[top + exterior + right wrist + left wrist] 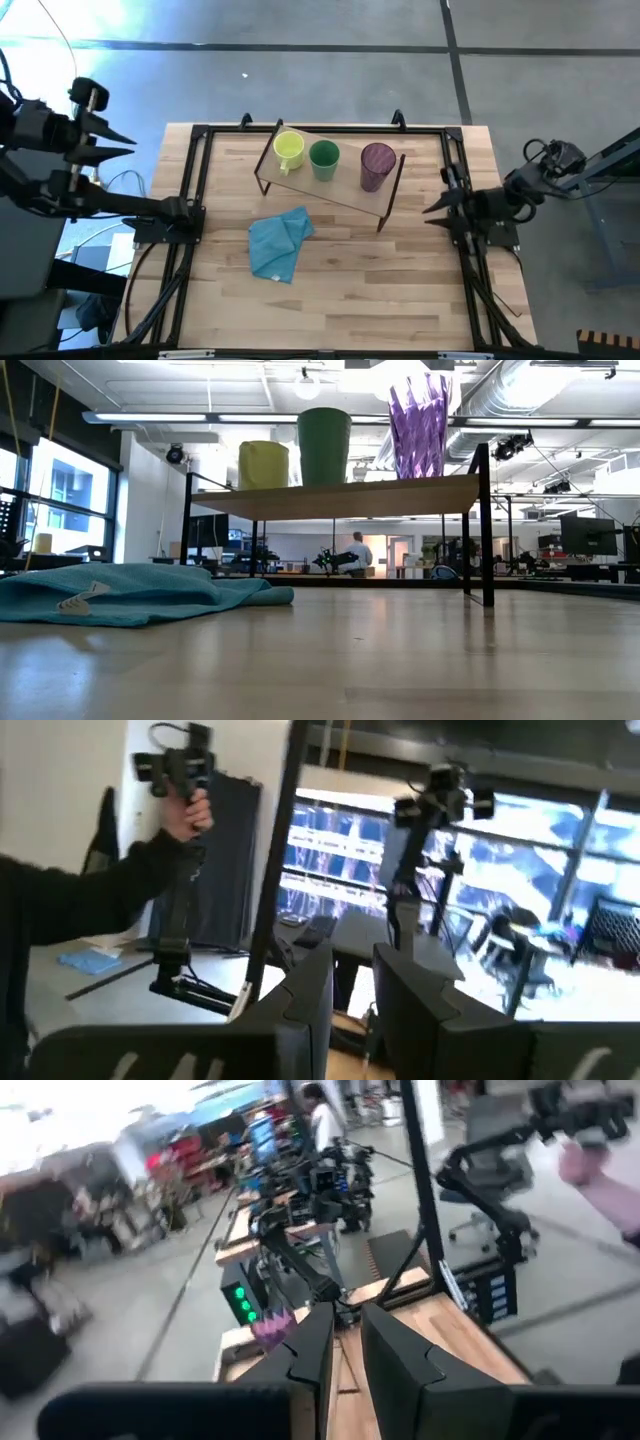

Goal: Stack small to large cups/mugs on shelf
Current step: Return to Home Position

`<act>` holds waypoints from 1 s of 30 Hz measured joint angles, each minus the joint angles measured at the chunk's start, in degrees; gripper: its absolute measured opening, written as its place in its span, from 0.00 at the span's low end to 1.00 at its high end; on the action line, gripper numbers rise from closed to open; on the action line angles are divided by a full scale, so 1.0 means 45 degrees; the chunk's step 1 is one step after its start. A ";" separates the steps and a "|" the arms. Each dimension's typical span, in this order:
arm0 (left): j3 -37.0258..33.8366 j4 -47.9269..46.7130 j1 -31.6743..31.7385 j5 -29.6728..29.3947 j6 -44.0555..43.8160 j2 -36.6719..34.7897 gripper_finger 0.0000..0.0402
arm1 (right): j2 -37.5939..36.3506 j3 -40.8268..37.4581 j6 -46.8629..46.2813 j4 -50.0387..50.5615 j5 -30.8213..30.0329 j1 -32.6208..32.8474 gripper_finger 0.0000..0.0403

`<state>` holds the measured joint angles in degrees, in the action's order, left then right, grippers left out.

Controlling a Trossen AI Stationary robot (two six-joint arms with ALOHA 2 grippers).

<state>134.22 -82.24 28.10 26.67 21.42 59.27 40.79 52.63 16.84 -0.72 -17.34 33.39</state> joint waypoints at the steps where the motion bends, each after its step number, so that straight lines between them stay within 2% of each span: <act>1: 0.0001 -0.0091 0.0000 -0.0137 -0.0591 -0.0067 0.12 | 0.0001 0.0049 -0.0336 0.0109 -0.0184 0.0000 0.17; 5: -0.0017 -0.0641 0.0000 0.0354 -0.2753 -0.0286 0.12 | -0.0004 0.0144 -0.0668 0.0244 -0.0509 0.0000 0.17; 8: -0.0010 -0.1583 0.0000 0.1072 -0.2813 -0.0463 0.12 | -0.0031 0.0144 -0.1890 0.0499 -0.1277 -0.0003 0.17; 11: -0.0007 -0.1721 0.0000 0.0908 -0.2876 -0.0492 0.12 | -0.0542 0.0279 -0.2329 0.1575 -0.1699 -0.0006 0.17; 13: -0.0012 -0.1724 0.0000 -0.0156 -0.3406 -0.0497 0.12 | -0.0950 0.0711 -0.2027 0.2918 -0.1701 -0.0005 0.17; 15: -0.0017 -0.1730 0.0000 -0.1905 -0.4123 -0.0563 0.12 | -0.1372 0.0993 -0.1992 0.4475 -0.1749 -0.0005 0.17; 18: -0.0030 -0.1725 0.0000 -0.4075 -0.4293 -0.0616 0.12 | -0.1987 0.1183 -0.2000 0.6192 -0.2485 -0.0005 0.17; 21: -0.0318 -0.1727 0.0000 -0.4369 -0.4063 -0.0638 0.12 | -0.2610 0.1021 -0.2002 0.7723 -0.2511 -0.0010 0.17; 24: -0.0783 -0.1732 0.0000 -0.4682 -0.3651 -0.0707 0.12 | -0.3076 0.0564 -0.2065 0.8360 -0.2372 -0.0010 0.17; 30: -0.2171 -0.1719 -0.0005 -0.7557 -0.3339 -0.1126 0.12 | -0.3974 -0.0053 -0.1099 0.8425 -0.3124 -0.0005 0.17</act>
<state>124.45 -89.97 28.08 -7.34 6.40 54.21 22.91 52.39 11.90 37.19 -31.40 33.36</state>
